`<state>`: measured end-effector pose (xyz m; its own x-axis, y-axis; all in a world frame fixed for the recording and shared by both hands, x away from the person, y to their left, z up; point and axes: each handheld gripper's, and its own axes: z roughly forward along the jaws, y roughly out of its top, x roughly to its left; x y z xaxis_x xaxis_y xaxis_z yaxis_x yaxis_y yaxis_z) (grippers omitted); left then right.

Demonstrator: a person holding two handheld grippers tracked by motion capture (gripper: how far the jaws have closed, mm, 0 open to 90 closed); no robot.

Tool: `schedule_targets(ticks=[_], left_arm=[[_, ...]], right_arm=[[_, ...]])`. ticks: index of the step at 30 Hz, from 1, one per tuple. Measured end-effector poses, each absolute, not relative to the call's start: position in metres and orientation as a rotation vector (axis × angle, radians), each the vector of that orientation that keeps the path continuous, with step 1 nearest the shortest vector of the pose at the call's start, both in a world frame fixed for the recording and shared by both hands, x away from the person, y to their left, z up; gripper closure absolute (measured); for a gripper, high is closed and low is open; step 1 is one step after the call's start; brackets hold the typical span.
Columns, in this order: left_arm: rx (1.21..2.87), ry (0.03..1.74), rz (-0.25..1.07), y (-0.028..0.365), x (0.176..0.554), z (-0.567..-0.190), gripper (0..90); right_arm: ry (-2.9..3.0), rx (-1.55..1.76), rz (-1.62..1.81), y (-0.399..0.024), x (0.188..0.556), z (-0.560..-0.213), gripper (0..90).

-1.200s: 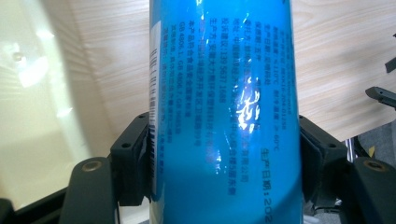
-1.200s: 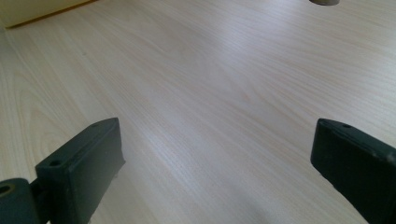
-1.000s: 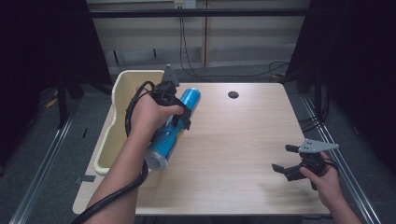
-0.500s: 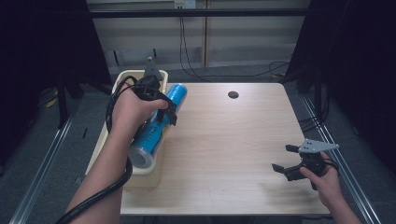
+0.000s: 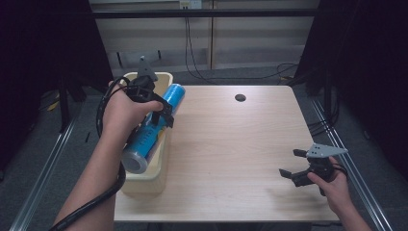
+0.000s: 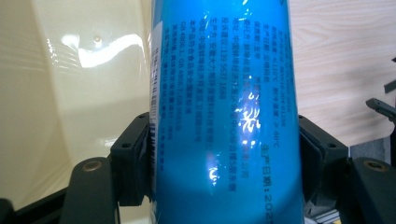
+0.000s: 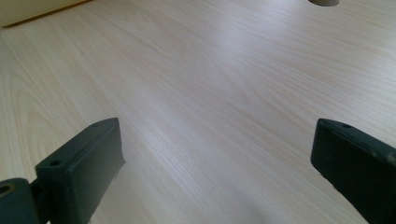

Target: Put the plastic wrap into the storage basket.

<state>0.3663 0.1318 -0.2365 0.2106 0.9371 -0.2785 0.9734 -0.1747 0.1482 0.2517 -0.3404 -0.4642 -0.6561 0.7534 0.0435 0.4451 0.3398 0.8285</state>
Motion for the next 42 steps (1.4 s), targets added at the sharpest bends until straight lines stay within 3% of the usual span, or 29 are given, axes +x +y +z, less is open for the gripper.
schedule_targets(ticks=[23, 42], left_arm=[[2.162, 1.809, -0.112, 0.147, 0.359, -0.207, 32.4], [2.124, 1.897, -0.078, 0.17, 0.357, -0.23, 32.4]], right_arm=[[2.254, 1.065, 1.233, -0.342, 0.252, -0.464, 2.1], [2.27, 1.062, 1.231, -0.34, 0.251, -0.465, 2.1]])
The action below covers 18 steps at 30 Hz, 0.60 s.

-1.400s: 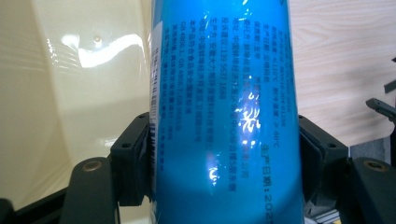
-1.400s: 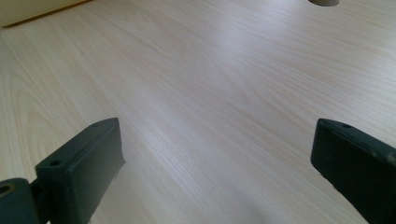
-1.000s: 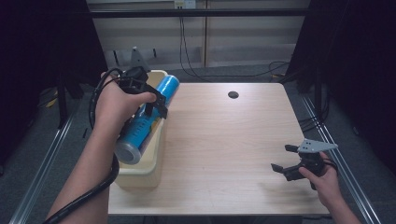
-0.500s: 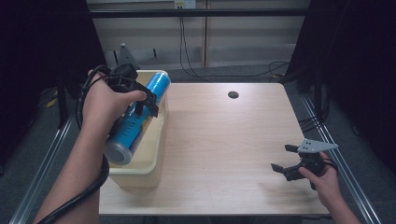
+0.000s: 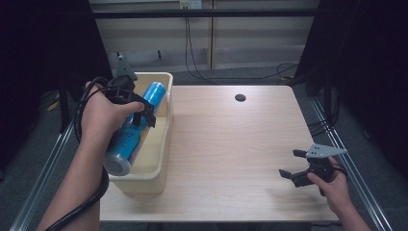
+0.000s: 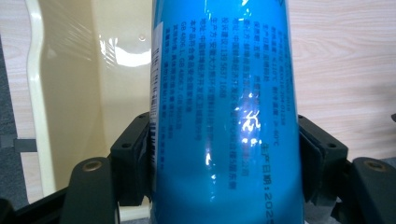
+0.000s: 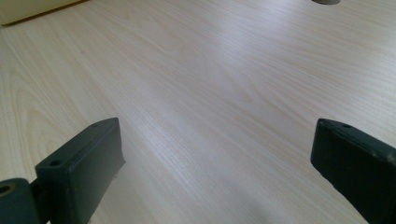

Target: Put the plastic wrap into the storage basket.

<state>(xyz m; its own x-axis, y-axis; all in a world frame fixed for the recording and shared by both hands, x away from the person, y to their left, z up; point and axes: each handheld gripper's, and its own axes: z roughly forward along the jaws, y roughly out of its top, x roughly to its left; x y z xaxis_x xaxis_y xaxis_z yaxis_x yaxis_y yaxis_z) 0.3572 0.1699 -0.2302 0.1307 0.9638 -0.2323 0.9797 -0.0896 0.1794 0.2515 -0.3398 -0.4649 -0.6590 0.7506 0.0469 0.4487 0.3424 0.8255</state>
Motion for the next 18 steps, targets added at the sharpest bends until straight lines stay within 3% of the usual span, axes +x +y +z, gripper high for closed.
schedule_targets(ticks=[18], left_arm=[[2.1, 1.97, -0.072, 0.179, 0.36, -0.26, 32.3]], right_arm=[[2.277, 1.053, 1.229, -0.339, 0.251, -0.465, 2.1]])
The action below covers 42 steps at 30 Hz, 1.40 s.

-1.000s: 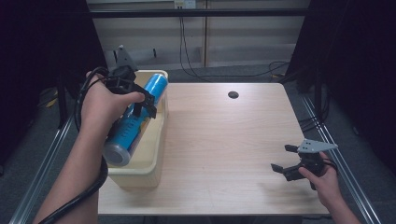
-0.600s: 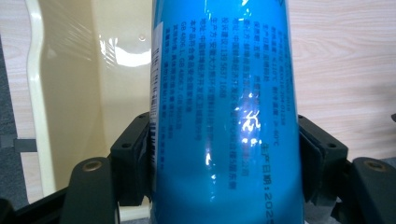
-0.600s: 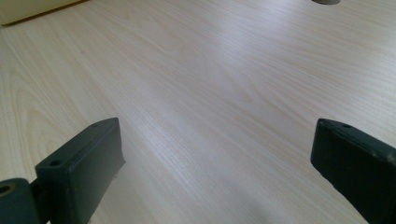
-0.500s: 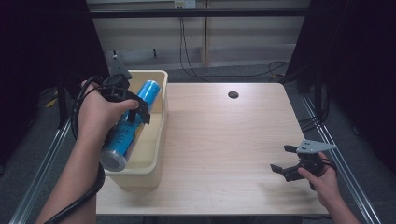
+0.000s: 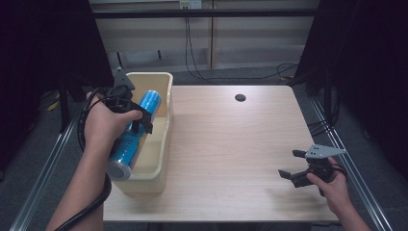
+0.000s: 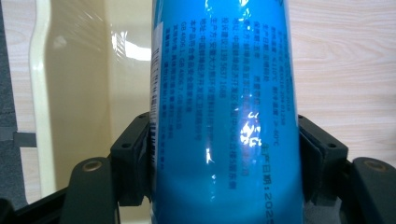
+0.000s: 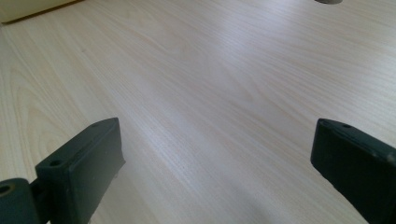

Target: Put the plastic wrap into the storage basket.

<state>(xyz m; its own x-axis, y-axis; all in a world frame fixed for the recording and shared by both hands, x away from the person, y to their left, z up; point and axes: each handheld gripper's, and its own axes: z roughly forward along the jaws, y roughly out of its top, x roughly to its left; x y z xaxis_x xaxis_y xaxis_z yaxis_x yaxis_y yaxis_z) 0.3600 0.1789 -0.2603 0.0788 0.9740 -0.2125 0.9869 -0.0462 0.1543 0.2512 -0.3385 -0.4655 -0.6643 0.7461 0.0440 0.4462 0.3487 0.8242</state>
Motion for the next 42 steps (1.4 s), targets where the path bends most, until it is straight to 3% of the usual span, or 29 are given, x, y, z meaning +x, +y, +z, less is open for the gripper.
schedule_targets(ticks=[42], left_arm=[[2.111, 2.08, -0.179, 0.178, 0.373, -0.336, 32.2]], right_arm=[[2.281, 1.054, 1.22, -0.338, 0.251, -0.467, 2.1]])
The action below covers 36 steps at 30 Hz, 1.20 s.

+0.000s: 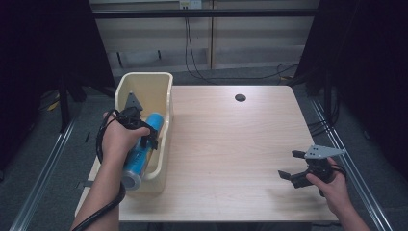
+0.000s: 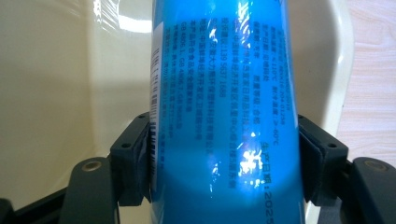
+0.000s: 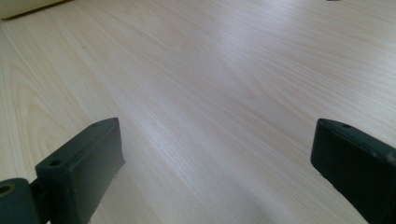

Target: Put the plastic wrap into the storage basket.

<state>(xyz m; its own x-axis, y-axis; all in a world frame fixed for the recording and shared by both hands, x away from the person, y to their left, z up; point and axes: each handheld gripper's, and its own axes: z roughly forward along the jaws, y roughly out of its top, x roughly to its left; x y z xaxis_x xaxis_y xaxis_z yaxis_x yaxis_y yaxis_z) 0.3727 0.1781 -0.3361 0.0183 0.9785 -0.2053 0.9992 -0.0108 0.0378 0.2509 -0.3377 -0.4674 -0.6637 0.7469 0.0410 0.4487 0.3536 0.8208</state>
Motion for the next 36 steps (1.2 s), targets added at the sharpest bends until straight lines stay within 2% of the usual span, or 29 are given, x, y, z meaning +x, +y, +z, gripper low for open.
schedule_targets(ticks=[36], left_arm=[[2.132, 2.102, -0.211, 0.1769, 0.3806, -0.3419, 32.1]], right_arm=[[2.284, 1.047, 1.221, -0.3366, 0.2513, -0.4674, 2.1]])
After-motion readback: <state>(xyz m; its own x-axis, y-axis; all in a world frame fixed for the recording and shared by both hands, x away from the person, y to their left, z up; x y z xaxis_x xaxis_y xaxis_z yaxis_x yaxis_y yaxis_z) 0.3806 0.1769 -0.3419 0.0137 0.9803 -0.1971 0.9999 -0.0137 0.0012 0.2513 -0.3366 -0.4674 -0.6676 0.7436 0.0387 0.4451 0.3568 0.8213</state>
